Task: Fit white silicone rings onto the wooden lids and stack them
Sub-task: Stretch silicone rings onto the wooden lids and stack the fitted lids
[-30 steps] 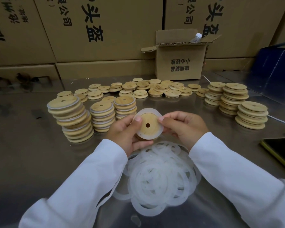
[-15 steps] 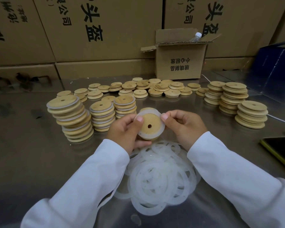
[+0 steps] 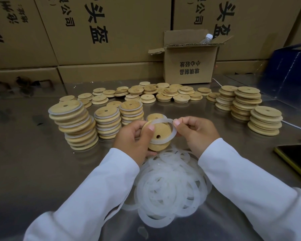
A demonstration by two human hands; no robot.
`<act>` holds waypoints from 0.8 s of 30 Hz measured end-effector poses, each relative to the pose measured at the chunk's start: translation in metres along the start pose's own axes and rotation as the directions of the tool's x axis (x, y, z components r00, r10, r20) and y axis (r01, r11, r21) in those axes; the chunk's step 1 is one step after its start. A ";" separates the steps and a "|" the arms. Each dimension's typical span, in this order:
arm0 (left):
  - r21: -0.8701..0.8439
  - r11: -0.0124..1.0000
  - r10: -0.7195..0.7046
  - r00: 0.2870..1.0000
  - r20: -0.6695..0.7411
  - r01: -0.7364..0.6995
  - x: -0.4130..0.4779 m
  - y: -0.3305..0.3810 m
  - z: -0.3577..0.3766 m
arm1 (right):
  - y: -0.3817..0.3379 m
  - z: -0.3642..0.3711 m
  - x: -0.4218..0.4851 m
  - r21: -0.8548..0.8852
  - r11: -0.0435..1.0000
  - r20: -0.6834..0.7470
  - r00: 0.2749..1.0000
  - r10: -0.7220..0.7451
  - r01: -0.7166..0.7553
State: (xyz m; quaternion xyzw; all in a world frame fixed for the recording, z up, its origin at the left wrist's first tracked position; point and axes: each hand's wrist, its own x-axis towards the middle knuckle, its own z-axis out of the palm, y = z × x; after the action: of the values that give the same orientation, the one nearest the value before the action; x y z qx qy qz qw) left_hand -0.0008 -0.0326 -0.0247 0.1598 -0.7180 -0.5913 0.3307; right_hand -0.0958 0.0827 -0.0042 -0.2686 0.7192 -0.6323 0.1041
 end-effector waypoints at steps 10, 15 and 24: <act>0.029 0.999 -0.013 1.000 -0.017 0.013 0.001 0.002 -0.002 | 0.000 0.001 -0.001 0.026 0.999 0.032 0.999 -0.025 0.024; 0.050 0.999 -0.020 0.999 -0.047 0.022 0.001 0.000 -0.002 | -0.001 0.001 -0.001 0.006 1.000 0.024 0.999 -0.023 0.023; -0.053 0.997 -0.066 0.996 -0.060 0.063 -0.001 0.007 0.000 | -0.003 0.001 -0.002 -0.025 1.000 0.063 0.998 0.007 -0.005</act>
State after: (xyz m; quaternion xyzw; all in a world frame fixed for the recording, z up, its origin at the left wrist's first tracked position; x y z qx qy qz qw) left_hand 0.0009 -0.0306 -0.0185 0.1927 -0.6865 -0.6146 0.3373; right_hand -0.0927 0.0828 -0.0024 -0.2874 0.7243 -0.6142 0.1251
